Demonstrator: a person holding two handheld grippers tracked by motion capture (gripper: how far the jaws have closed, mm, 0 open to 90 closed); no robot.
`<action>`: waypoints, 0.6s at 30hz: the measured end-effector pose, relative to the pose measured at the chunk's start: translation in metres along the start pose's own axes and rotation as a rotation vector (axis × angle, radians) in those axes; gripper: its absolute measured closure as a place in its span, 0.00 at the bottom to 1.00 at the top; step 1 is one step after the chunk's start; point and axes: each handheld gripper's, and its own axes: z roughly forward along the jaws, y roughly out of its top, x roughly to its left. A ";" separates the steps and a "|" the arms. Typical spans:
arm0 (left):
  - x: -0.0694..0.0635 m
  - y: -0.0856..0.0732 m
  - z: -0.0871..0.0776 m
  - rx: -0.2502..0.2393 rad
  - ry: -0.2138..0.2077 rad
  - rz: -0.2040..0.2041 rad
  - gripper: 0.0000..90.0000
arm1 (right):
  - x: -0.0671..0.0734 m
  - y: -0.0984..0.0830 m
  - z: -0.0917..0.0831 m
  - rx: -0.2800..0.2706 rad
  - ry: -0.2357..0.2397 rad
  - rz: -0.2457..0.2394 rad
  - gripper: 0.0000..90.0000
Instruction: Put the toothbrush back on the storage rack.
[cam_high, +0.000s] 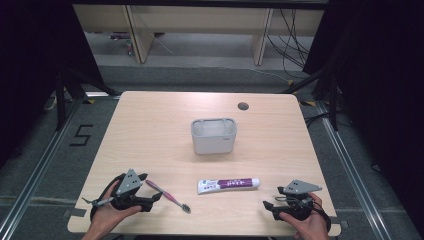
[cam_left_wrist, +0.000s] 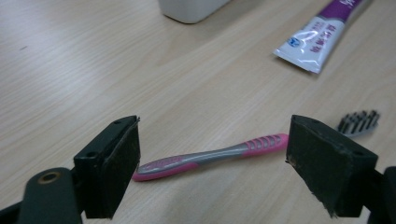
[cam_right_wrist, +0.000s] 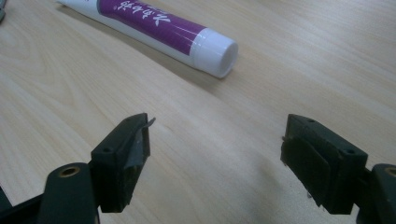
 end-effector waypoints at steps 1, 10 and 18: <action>0.001 0.003 0.000 0.034 -0.009 0.050 0.21 | -0.001 0.000 0.001 -0.013 0.008 -0.013 0.27; 0.005 0.017 0.002 0.089 -0.091 0.229 0.27 | -0.004 0.000 0.002 -0.027 -0.002 -0.013 0.27; -0.001 0.034 0.003 0.165 -0.211 0.388 0.34 | -0.004 0.000 0.004 -0.021 0.023 0.019 0.27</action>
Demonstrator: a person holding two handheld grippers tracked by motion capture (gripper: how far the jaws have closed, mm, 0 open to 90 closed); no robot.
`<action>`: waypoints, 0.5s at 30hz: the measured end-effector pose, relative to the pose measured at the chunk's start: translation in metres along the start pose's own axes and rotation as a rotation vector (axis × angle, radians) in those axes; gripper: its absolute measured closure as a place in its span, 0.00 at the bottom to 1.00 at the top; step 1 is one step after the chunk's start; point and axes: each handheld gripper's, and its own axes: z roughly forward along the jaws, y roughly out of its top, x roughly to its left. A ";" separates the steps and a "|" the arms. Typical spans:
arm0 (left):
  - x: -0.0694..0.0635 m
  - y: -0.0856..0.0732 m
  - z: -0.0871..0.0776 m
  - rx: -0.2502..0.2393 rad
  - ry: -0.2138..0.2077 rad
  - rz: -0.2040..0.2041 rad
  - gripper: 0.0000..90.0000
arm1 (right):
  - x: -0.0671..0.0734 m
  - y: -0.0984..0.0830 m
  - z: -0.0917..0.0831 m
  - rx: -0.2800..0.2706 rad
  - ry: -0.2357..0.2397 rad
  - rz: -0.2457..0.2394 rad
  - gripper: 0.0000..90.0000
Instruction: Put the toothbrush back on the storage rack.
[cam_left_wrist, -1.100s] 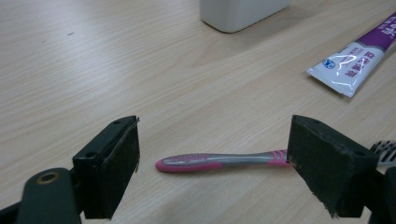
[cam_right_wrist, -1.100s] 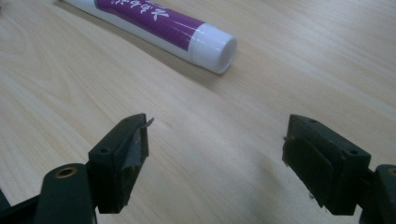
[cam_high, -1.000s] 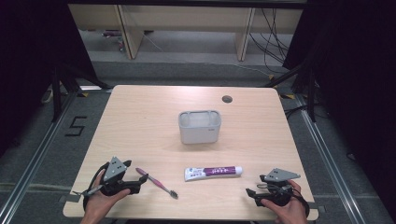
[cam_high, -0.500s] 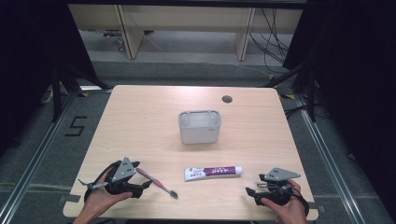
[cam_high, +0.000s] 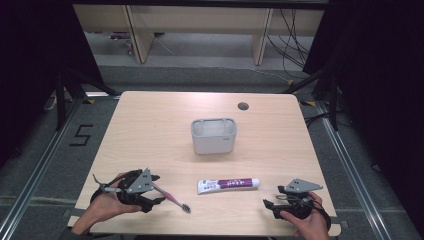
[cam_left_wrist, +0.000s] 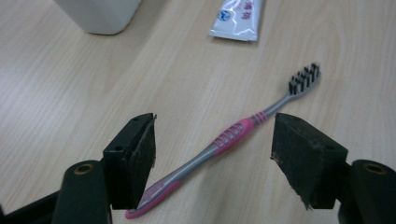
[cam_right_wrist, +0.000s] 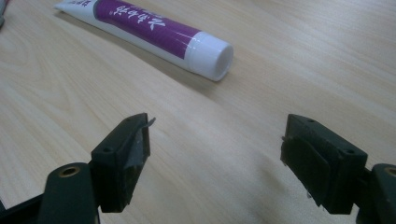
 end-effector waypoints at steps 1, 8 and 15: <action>-0.001 0.002 0.002 0.023 -0.020 0.018 0.34 | -0.001 0.000 -0.001 0.017 0.022 -0.001 0.27; -0.002 0.006 0.015 0.097 -0.053 0.064 0.37 | 0.000 0.001 0.000 0.006 0.016 -0.011 0.27; 0.000 0.010 0.024 0.125 -0.084 0.094 0.44 | -0.001 0.001 0.001 0.014 0.030 -0.011 0.27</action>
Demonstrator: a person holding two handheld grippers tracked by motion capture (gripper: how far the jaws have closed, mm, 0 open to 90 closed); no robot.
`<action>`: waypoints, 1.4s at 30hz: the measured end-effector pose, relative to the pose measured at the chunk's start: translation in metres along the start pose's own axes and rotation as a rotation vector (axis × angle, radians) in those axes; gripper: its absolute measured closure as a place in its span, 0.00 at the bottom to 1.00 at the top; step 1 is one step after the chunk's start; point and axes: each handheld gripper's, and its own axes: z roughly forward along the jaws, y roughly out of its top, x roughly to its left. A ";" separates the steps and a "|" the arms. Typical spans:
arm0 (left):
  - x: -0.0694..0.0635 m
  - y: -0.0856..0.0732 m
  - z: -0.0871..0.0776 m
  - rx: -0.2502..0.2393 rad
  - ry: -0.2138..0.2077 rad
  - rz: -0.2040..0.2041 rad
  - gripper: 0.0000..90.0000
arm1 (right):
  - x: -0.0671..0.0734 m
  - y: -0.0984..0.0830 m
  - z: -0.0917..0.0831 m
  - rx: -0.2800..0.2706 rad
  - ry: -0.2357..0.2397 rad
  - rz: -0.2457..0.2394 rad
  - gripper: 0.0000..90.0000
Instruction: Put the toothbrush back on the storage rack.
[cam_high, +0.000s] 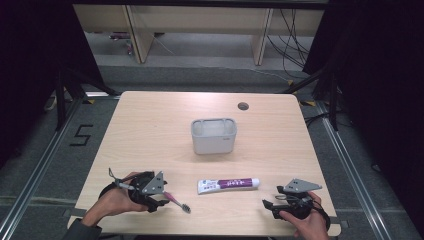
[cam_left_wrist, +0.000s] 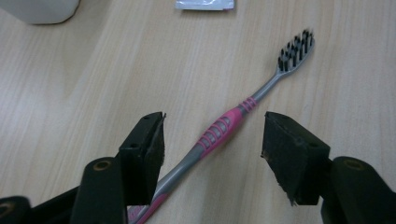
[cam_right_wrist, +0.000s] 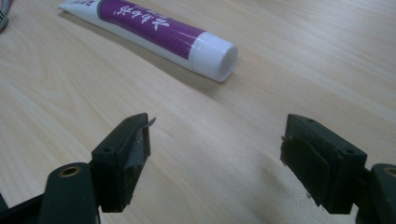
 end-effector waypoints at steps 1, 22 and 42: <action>0.001 0.000 0.001 0.007 -0.006 0.012 0.45 | 0.001 0.000 0.000 -0.002 0.001 -0.004 0.27; 0.007 -0.002 0.015 0.100 -0.062 0.044 0.59 | 0.003 0.000 0.000 -0.007 -0.028 -0.010 0.28; 0.001 -0.003 0.014 0.127 -0.144 -0.035 0.79 | 0.004 0.000 0.001 -0.011 -0.024 -0.007 0.28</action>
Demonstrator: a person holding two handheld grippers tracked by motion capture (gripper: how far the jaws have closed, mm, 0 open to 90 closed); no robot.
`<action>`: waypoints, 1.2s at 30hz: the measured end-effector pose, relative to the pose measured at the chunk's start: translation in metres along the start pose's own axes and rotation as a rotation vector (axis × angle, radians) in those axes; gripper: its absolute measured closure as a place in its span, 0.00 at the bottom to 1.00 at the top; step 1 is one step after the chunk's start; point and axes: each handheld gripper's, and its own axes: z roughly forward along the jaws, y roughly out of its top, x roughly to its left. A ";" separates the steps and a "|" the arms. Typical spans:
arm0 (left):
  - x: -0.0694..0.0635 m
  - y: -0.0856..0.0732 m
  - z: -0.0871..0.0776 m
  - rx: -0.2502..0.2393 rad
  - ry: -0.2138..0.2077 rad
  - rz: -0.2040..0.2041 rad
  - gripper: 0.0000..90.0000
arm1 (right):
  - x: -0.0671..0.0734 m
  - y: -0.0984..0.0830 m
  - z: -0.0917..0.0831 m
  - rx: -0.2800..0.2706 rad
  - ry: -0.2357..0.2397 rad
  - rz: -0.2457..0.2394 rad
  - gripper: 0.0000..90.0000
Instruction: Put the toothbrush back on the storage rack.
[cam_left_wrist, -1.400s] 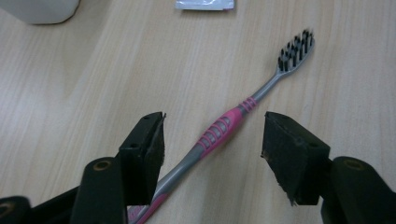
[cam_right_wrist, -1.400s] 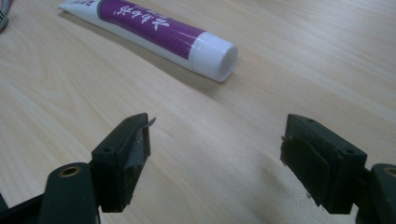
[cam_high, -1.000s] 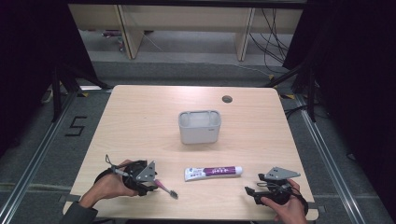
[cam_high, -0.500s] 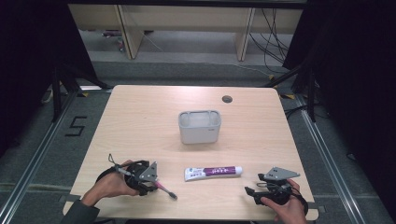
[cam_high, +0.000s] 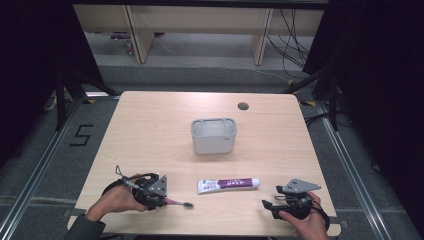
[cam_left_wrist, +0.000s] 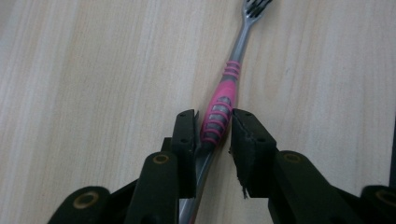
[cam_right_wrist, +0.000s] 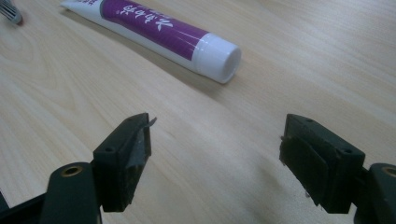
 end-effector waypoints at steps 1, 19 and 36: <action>0.000 0.000 0.000 0.001 -0.002 -0.001 0.80 | 0.000 0.000 0.000 0.000 0.004 0.001 0.28; -0.002 0.009 -0.001 0.106 -0.042 -0.056 0.91 | 0.000 0.001 0.001 -0.005 -0.003 -0.003 0.28; -0.002 0.022 0.002 0.198 -0.075 -0.087 0.91 | 0.001 0.000 0.001 -0.005 -0.007 -0.005 0.28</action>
